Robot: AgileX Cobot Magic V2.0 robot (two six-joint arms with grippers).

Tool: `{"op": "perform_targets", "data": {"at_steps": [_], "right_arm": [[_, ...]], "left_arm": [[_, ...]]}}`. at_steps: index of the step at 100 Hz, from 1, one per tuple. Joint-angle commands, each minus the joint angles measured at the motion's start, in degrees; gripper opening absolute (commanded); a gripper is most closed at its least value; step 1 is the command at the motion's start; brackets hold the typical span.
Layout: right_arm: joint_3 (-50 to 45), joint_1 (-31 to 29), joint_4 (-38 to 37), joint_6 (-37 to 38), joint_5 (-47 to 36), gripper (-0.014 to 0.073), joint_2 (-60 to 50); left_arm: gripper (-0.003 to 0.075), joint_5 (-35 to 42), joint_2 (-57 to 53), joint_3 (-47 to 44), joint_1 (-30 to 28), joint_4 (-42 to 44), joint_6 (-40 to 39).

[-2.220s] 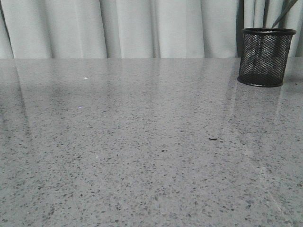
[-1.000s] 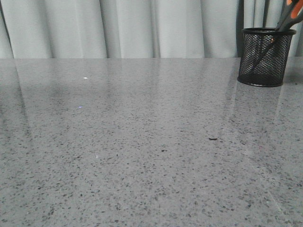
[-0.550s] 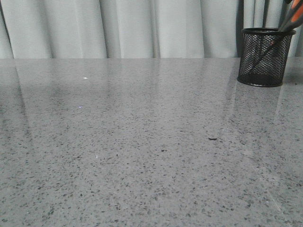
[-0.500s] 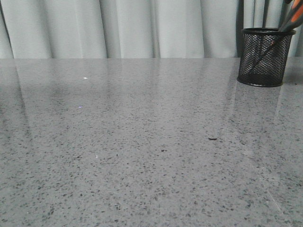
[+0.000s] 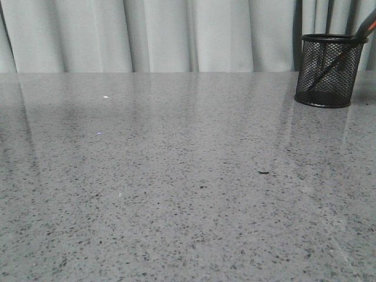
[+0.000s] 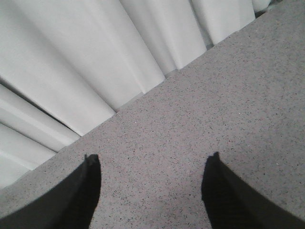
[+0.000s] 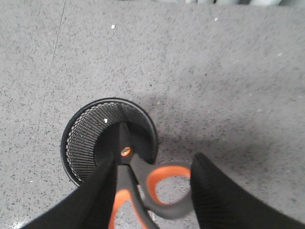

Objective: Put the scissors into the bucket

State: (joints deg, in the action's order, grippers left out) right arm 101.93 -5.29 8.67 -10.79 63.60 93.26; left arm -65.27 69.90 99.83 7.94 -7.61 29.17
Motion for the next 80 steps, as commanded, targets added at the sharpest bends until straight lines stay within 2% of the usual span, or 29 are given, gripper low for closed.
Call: {"op": "perform_targets", "data": {"at_steps": [1,17,34,42,48,68,80], "right_arm": [[3.6,-0.2,-1.8,-0.1,-0.9,0.0322,-2.9],[6.1,-0.2,-1.6,0.4,0.8,0.0322,-3.8],[6.5,-0.2,2.8,0.4,0.1,0.0302,-6.4],[6.5,-0.2,4.5,0.4,-0.9,0.0255,-7.7],[6.5,-0.2,6.2,0.4,-1.7,0.0188,-8.7],[6.4,-0.2,14.8,-0.9,-5.1,-0.0064,-11.5],[5.6,-0.2,19.6,-3.6,-6.9,-0.0074,-13.6]], "left_arm": [[0.0416,3.8,-1.2,1.7,-0.1,-0.5,-0.6],[0.0415,3.8,-1.2,1.7,-0.1,-0.5,-0.6],[0.0388,3.8,-1.2,1.7,-0.1,-0.2,-0.6],[0.0327,3.8,-1.2,1.7,-0.1,-0.2,-0.6],[0.0269,3.8,-1.2,1.7,-0.1,-0.2,-0.6],[-0.0020,3.6,-1.2,1.7,-0.1,-0.2,-0.6],[-0.0020,2.9,-1.2,1.2,-0.1,-0.5,-1.0]]}}
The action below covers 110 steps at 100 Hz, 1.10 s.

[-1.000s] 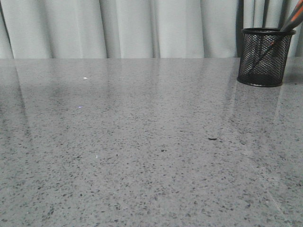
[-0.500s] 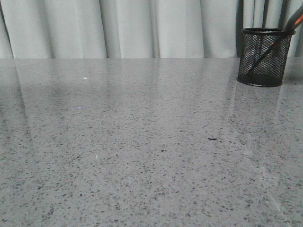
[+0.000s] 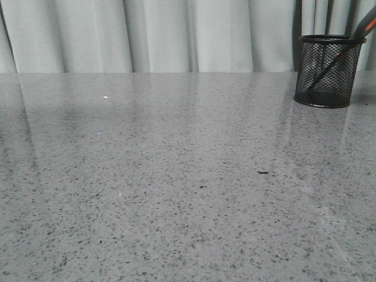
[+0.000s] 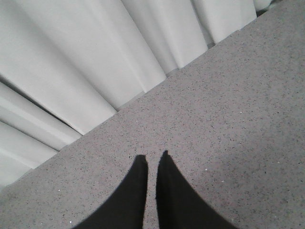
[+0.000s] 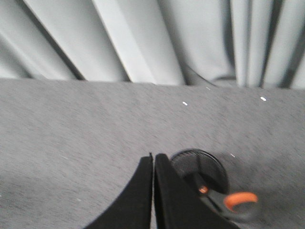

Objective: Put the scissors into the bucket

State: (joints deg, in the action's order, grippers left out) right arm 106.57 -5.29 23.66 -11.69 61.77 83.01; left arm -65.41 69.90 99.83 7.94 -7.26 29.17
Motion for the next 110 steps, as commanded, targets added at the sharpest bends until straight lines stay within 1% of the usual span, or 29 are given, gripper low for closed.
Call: {"op": "perform_targets", "data": {"at_steps": [1,11,25,36,47,59,76,83,93,100,110], "right_arm": [[0.8,-0.2,5.0,-2.9,-5.2,-0.0074,-3.6],[-1.5,-0.1,5.5,-4.0,-7.4,-0.0074,-5.9],[-8.1,-0.1,5.5,-6.0,-12.6,-0.0074,-10.9],[-15.7,-0.1,5.5,-7.8,-18.7,-0.0074,-16.0],[-25.3,-0.1,5.5,-10.2,-25.6,-0.0074,-22.3],[-36.6,-0.1,5.5,-12.8,-33.9,-0.0074,-29.5],[-52.7,-0.1,5.5,-13.9,-44.2,-0.0075,-40.4],[-58.3,-0.1,5.5,-15.4,-46.6,-0.0075,-44.7],[-64.7,-0.1,5.5,-16.3,-47.9,-0.0075,-50.7],[-68.5,-0.1,5.5,-16.3,-47.9,-0.0076,-54.6],[-73.2,-0.1,5.5,-16.3,-47.9,-0.0076,-59.9]], "left_arm": [[-0.0020,3.0,-1.2,1.0,-0.1,-0.9,-1.4],[-0.0021,3.7,-1.3,-0.8,-0.1,-1.0,-3.5],[-0.0021,10.2,-3.6,-6.7,-0.1,-1.1,-4.9],[-0.0021,18.3,-7.5,-13.7,-0.1,-1.6,-6.5],[-0.0020,27.6,-12.2,-21.5,-0.1,-3.6,-6.6],[-0.0021,37.0,-18.4,-32.0,-0.1,-5.3,-6.6],[-0.0020,48.3,-27.3,-46.5,-0.1,-6.7,-6.6],[-0.0020,52.8,-31.2,-52.4,-0.1,-6.7,-6.6],[-0.0020,58.2,-37.0,-59.8,-0.1,-7.8,-6.6],[-0.0020,60.3,-40.9,-64.4,-0.1,-9.2,-6.6],[-0.0020,61.0,-46.7,-69.7,-0.1,-10.6,-6.6]]}}
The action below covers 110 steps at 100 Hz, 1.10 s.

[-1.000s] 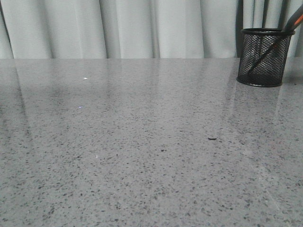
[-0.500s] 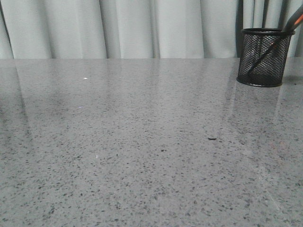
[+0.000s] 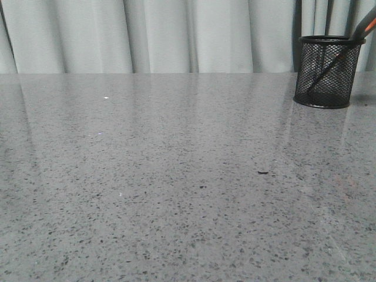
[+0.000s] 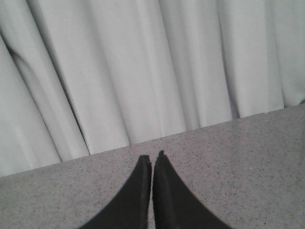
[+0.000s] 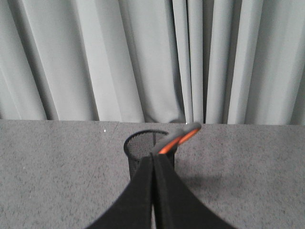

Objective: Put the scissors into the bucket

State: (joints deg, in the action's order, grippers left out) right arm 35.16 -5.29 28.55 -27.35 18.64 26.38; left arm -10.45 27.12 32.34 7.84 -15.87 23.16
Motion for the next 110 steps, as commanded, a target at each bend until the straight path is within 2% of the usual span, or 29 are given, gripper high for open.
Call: {"op": "perform_targets", "data": {"at_steps": [1,24,38,110], "right_arm": [[-2.5,-0.1,0.7,-0.7,-4.7,-0.0076,-4.1],[-10.9,-0.1,0.7,-0.7,-3.9,-0.0076,-15.6],[-14.3,-0.1,0.8,-0.7,-3.7,-0.0076,-19.3],[-17.6,-0.1,0.8,-0.7,-2.4,-0.0076,-19.6]], "left_arm": [[-0.0020,6.1,-4.7,-2.9,0.0,-2.0,-0.6],[-0.0020,6.1,-18.0,-11.4,0.0,-4.9,-0.6],[-0.0020,6.1,-22.3,-14.2,0.0,-6.3,-0.6],[-0.0020,5.9,-22.9,-15.1,0.0,-6.6,-0.6]]}}
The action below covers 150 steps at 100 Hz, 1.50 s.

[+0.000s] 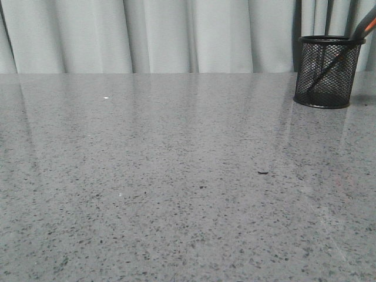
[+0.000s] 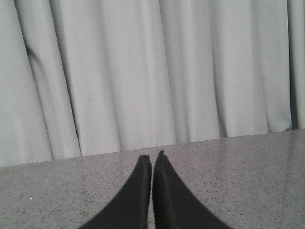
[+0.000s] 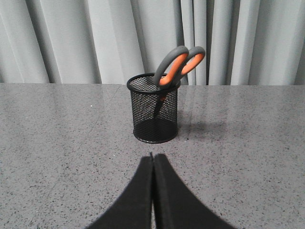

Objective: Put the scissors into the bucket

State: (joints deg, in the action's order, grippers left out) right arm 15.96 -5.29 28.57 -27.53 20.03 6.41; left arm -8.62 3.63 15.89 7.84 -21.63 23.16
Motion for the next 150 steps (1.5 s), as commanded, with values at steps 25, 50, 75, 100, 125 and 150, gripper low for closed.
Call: {"op": "perform_targets", "data": {"at_steps": [25,50,75,100,125,150], "right_arm": [[1.6,-0.1,0.8,-0.5,-3.8,-0.0076,0.4],[1.6,-0.1,0.8,-0.5,-3.8,-0.0076,0.4],[1.6,-0.1,0.8,-0.5,-3.8,-0.0076,0.4],[1.6,-0.1,0.8,-0.5,-3.8,-0.0076,0.4],[1.6,-0.1,0.8,-0.5,-3.9,-0.0076,0.4],[1.6,-0.1,0.8,-0.5,-3.9,-0.0076,0.4]], "left_arm": [[-0.0020,4.0,0.6,1.4,0.0,-0.8,-0.6],[-0.0020,4.2,0.6,1.4,0.0,0.0,-0.6],[-0.0020,4.3,0.6,-4.2,-2.1,19.8,-18.5],[-0.0020,4.5,-5.2,-12.1,-2.3,19.5,-18.6],[-0.0020,7.7,-5.3,-16.9,-2.3,18.4,-21.8],[-0.0020,8.1,-5.3,-16.9,-2.3,18.2,-21.8]]}}
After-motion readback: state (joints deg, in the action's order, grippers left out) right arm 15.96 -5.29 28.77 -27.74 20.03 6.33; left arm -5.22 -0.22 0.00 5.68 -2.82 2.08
